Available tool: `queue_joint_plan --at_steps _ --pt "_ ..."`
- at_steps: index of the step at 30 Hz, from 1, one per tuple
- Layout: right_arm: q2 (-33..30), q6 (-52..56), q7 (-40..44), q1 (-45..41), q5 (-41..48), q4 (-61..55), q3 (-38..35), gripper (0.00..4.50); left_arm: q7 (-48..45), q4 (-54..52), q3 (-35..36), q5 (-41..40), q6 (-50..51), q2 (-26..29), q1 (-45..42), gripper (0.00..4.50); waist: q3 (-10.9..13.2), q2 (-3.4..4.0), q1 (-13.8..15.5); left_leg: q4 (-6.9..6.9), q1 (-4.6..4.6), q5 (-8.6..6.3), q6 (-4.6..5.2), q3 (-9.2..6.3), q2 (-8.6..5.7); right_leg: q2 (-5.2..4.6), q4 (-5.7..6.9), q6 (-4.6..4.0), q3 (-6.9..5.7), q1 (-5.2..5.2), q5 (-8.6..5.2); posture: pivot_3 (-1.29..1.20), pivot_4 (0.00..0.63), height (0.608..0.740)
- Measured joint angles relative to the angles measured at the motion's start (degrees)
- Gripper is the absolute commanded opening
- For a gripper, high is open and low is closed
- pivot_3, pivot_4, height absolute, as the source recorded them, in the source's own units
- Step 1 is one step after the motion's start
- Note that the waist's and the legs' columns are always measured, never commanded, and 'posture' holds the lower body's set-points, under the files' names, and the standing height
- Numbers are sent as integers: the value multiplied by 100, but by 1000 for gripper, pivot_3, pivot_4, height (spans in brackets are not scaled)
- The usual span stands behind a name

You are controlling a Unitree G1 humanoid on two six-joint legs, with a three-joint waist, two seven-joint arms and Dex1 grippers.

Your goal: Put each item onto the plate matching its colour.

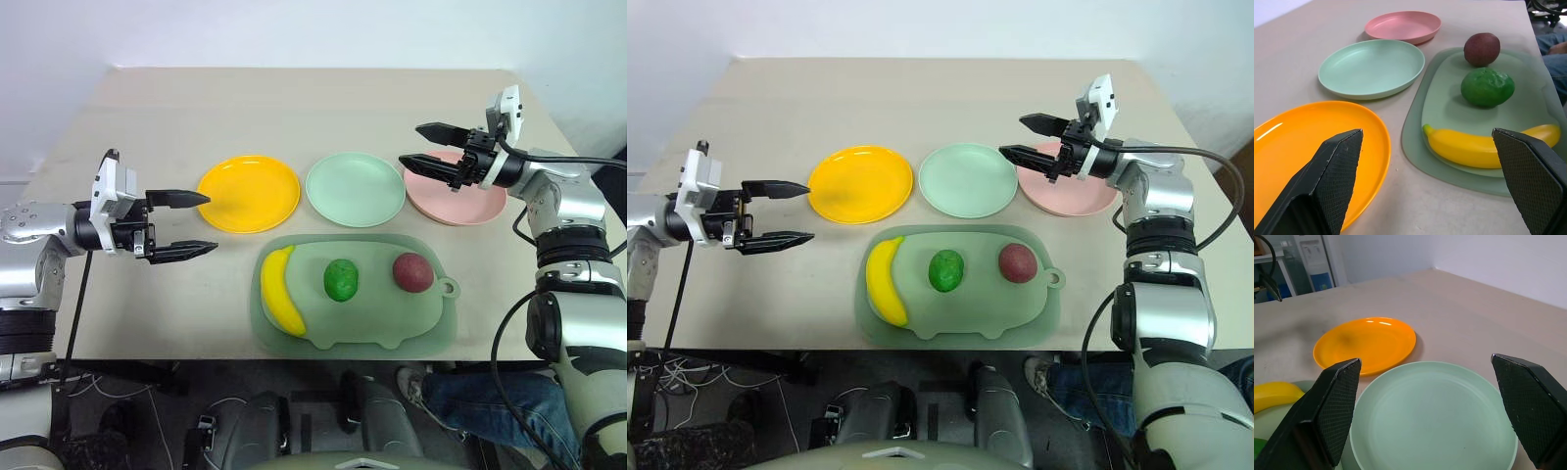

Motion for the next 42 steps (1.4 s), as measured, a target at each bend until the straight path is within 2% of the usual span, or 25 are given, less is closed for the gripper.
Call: queue_joint_plan --at_steps 34,42 --pt "-236 17 -4 -18 -8 53 -49 4500 -170 411 -89 134 -231 -126 -292 4440 0 0 0 0 0 0 0 1 -1 0 0 0 0 0 0 0 150 740" --pt "-654 664 577 641 15 -791 142 4500 -211 470 -147 170 -241 -287 -349 4440 0 -1 9 1 0 0 1 1 -1 0 1 1 0 0 0 0 150 740"
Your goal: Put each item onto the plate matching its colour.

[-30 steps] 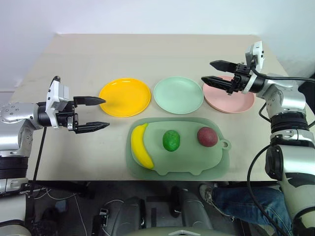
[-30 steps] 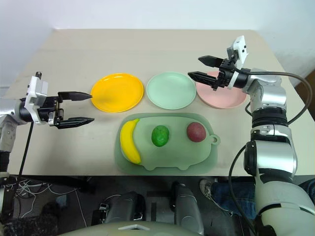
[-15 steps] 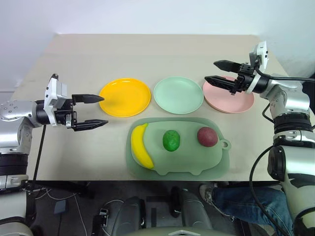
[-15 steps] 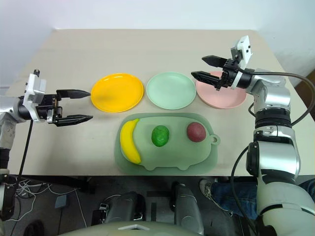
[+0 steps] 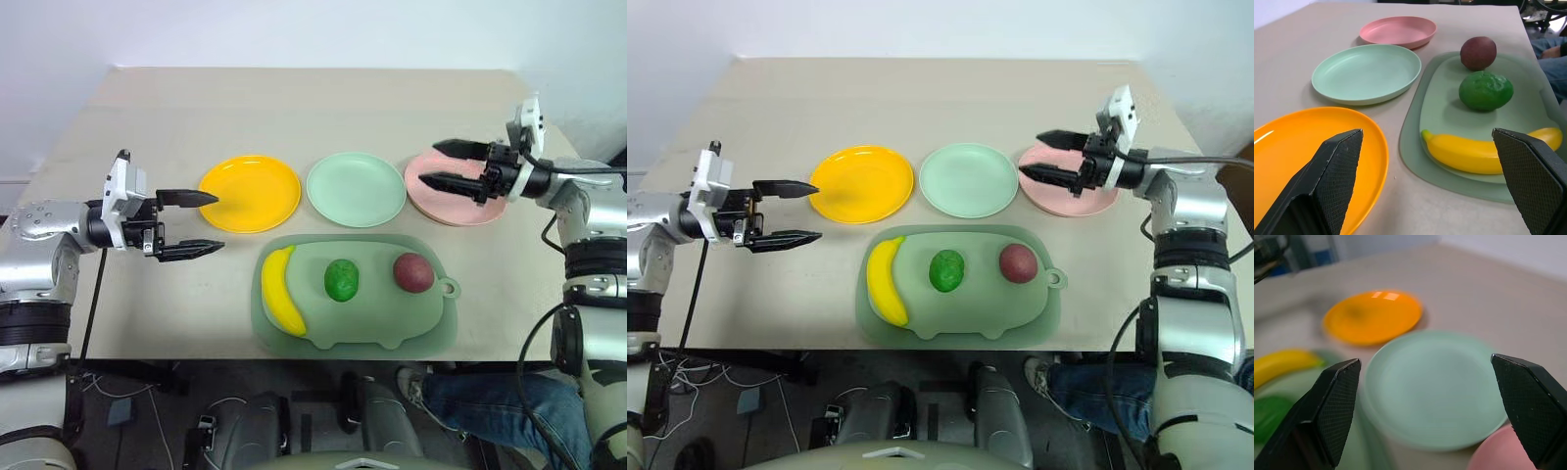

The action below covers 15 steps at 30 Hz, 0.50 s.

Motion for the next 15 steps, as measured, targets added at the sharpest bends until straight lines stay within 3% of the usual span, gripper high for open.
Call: queue_joint_plan --at_steps 8,15 --pt "-258 1013 355 1067 317 -1670 187 4500 -111 176 -125 83 -78 -153 -186 4440 -1 -2 8 2 1 0 0 -1 0 1 0 0 0 1 0 0 150 740" --pt "-194 1507 65 1949 673 -2874 244 4500 -186 192 -162 89 -76 -160 -217 4440 -2 -3 21 2 0 -1 1 -5 0 1 -1 0 -2 2 0 0 150 740"
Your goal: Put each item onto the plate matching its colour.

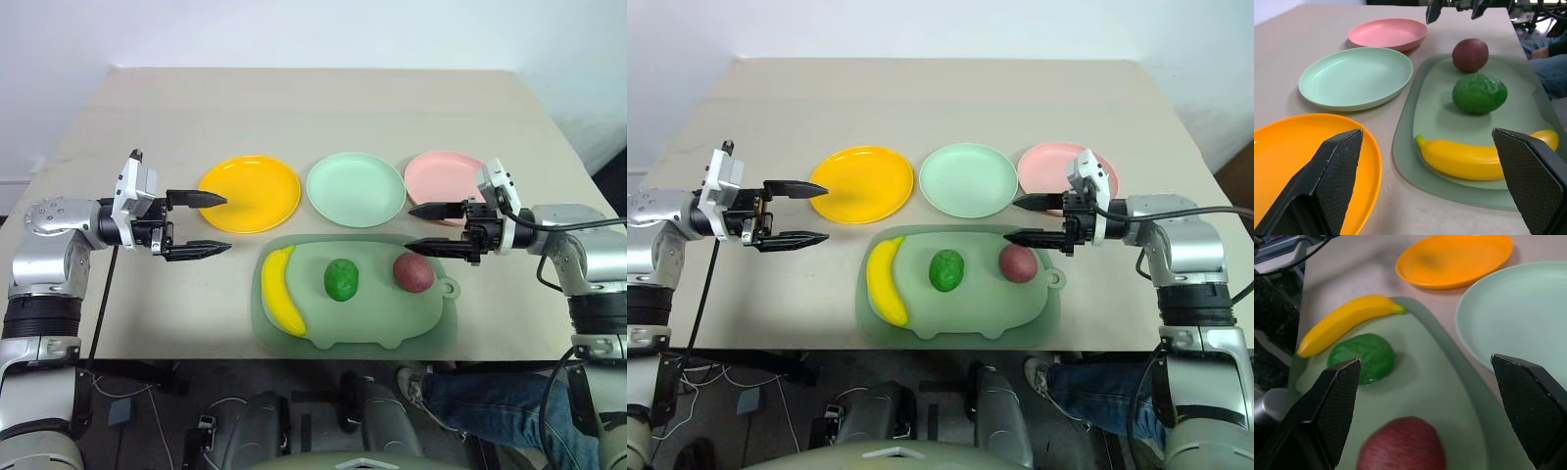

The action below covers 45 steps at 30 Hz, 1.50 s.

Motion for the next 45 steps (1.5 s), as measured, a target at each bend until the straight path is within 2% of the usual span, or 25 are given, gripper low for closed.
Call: queue_joint_plan --at_steps 4,7,21,45 --pt "27 172 -127 491 155 -488 53 4500 -19 4 -7 0 7 -1 -9 4440 0 0 4 4 1 -1 2 1 -1 -1 1 0 1 1 0 0 150 740" --pt "-50 -134 -85 867 65 -814 261 4500 -31 29 -15 0 8 1 -28 4440 -1 -2 7 3 2 -4 8 -1 -2 0 0 0 0 2 0 0 150 740" --pt "44 -400 -378 645 -82 -582 516 4500 -64 28 -26 1 71 12 -48 4440 -6 -10 5 5 4 -5 9 -3 -2 0 0 0 0 7 0 0 150 740" --pt "-21 -1037 -75 663 -651 -60 931 4500 -64 -91 -14 -6 135 101 -11 4440 -6 -10 -1 5 3 -3 6 -3 -2 0 0 0 -1 6 0 0 150 740"
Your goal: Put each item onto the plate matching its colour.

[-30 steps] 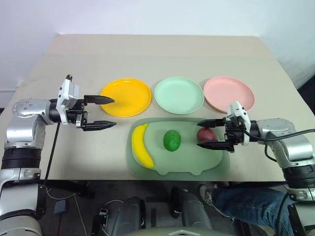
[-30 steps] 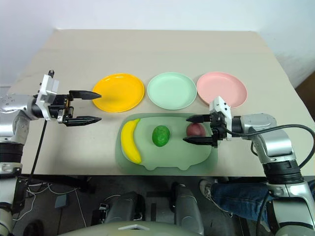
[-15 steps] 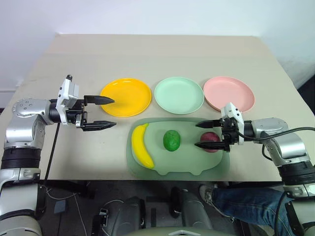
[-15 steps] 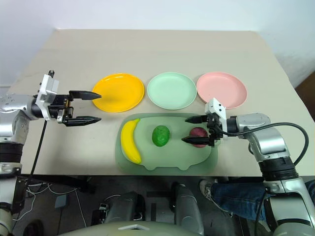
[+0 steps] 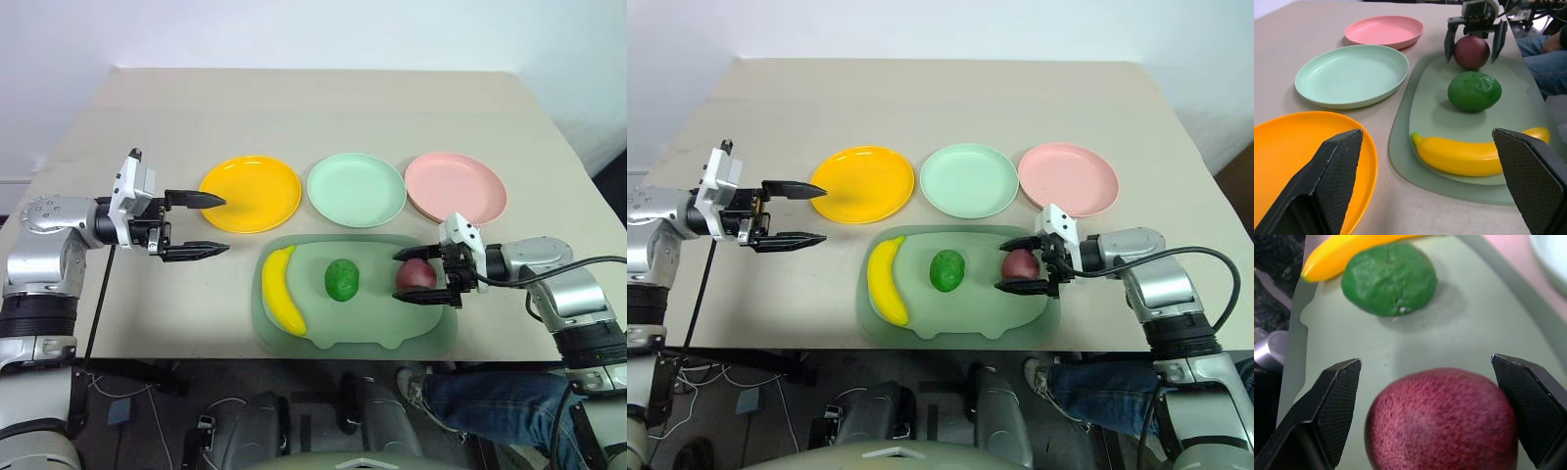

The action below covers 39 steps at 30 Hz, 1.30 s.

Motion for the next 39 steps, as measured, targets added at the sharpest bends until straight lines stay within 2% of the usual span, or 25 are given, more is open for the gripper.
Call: queue_joint_plan --at_steps 5,6,9,10,17,27,32,36,39 --pt "49 -367 -57 21 -257 218 129 4500 1 -21 0 -2 98 5 1 4440 0 0 -1 0 0 1 -1 0 -1 0 0 0 0 0 0 0 150 740" --pt "63 -398 -62 11 -280 253 151 4087 2 -57 1 -4 112 5 13 4500 0 0 -4 0 0 1 -2 0 0 0 0 0 0 0 0 0 150 740" --pt "89 -495 -79 -108 -338 425 189 3391 27 -181 8 -45 119 -45 75 4500 0 0 -4 0 1 3 -5 0 0 0 0 0 0 0 0 0 150 740" --pt "102 -494 -80 -143 -337 480 189 3358 53 -181 15 -54 112 -100 86 4500 0 0 0 0 0 3 -5 0 0 0 0 0 0 0 0 0 150 740" --pt "138 -374 -62 -584 -300 688 181 3329 408 -620 -51 -151 198 -799 528 4500 0 0 -6 2 -1 4 -7 0 0 0 1 0 0 0 0 0 150 740" --pt "449 -362 -454 -1465 -99 1343 -270 3328 558 -727 -62 -149 217 -986 671 4500 0 1 -8 2 0 4 -6 1 0 0 1 0 0 0 1 0 150 740" --pt "488 -445 -630 -1899 -114 1819 -356 3328 604 -747 -223 -139 199 -1262 674 4500 0 1 4 2 -1 4 -6 0 -2 -2 0 0 0 1 1 0 150 740" --pt "468 -895 -790 -2180 -403 2476 -344 3328 596 -757 -312 -136 201 -1315 685 4500 0 1 -18 0 0 4 -6 1 0 0 1 0 0 0 1 0 150 740" --pt "465 -1474 -1302 -2573 -791 3459 -369 3328 569 -809 -299 -139 208 -1220 746 4500 2 3 -30 -1 0 4 -7 5 0 -1 1 0 3 -2 1 0 150 740"
